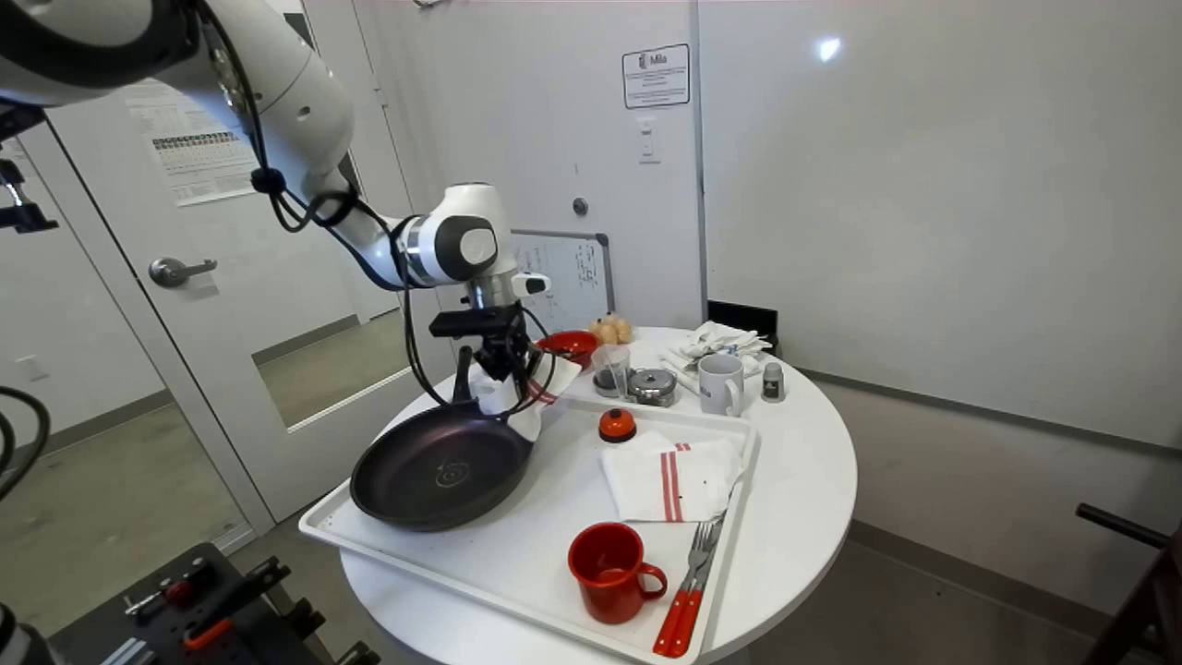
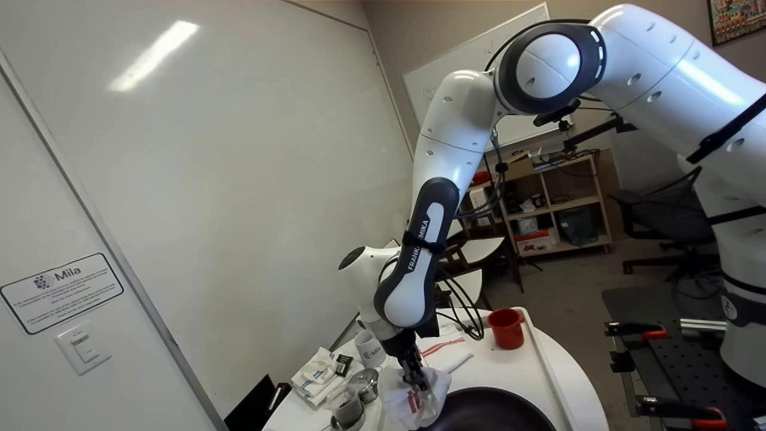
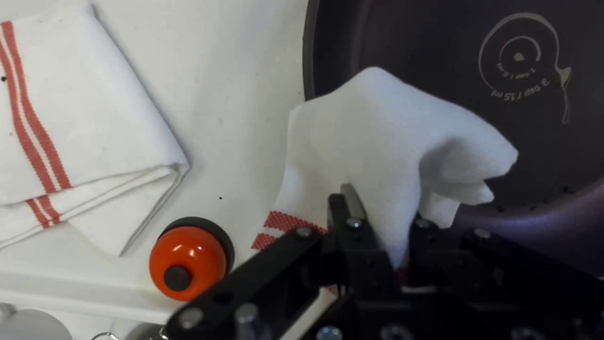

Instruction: Wipe the pan with a towel

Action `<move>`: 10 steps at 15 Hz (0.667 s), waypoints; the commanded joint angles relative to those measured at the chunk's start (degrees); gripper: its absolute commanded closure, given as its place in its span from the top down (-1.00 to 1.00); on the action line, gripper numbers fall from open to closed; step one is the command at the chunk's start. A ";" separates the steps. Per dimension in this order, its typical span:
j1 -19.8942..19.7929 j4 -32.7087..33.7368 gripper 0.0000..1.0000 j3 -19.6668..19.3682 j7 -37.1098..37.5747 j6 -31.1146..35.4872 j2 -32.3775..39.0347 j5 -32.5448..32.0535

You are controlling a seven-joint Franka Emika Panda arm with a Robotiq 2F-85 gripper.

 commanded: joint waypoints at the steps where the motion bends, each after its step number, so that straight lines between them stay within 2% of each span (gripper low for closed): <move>1: 0.30 -3.01 -0.93 -0.07 -0.55 0.57 -1.59 -0.82; 2: 0.17 -3.52 -0.93 -0.12 -0.64 0.85 -1.81 -0.79; 3: 0.19 -1.06 -0.93 0.03 0.00 0.02 0.00 -0.01; 4: 0.18 -1.20 -0.74 0.03 0.01 0.05 0.04 0.00; 10: 0.16 -1.17 -0.74 0.02 0.02 0.05 0.08 0.01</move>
